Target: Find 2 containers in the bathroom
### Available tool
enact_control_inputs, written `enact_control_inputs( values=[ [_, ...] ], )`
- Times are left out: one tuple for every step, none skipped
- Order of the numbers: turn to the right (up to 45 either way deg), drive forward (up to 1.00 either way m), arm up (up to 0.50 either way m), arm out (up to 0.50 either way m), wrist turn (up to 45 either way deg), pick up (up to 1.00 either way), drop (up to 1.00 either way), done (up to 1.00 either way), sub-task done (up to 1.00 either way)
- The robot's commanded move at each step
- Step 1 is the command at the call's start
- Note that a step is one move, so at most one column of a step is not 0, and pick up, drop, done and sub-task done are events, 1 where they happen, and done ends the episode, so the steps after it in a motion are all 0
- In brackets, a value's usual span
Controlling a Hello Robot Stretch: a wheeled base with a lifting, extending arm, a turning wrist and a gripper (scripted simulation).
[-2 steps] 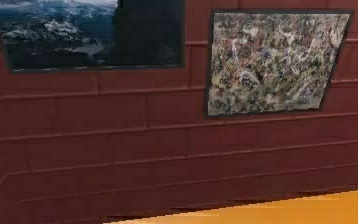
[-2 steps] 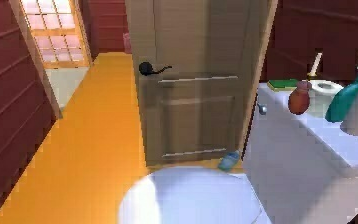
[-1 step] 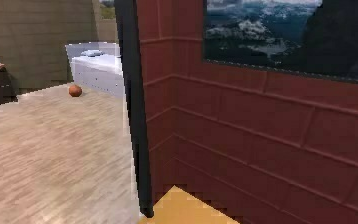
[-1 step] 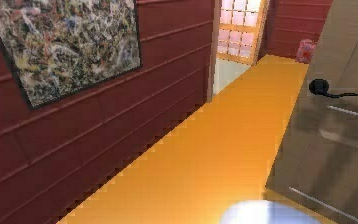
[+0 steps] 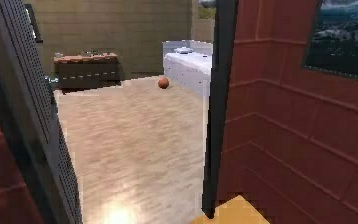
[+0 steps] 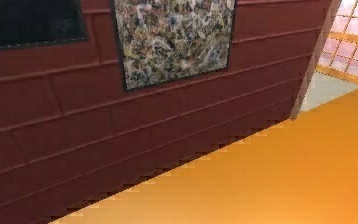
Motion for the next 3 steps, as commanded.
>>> enact_control_inputs(
  values=[
    [0.0, 0.05, 0.00, 0.00, 0.0, 0.00, 0.00, 0.00, 0.00],
    [-45.0, 0.00, 0.00, 0.00, 0.0, 0.00, 0.00, 0.00, 0.00],
    [-45.0, 0.00, 0.00, 0.00, 0.0, 0.00, 0.00, 0.00, 0.00]
  ],
)
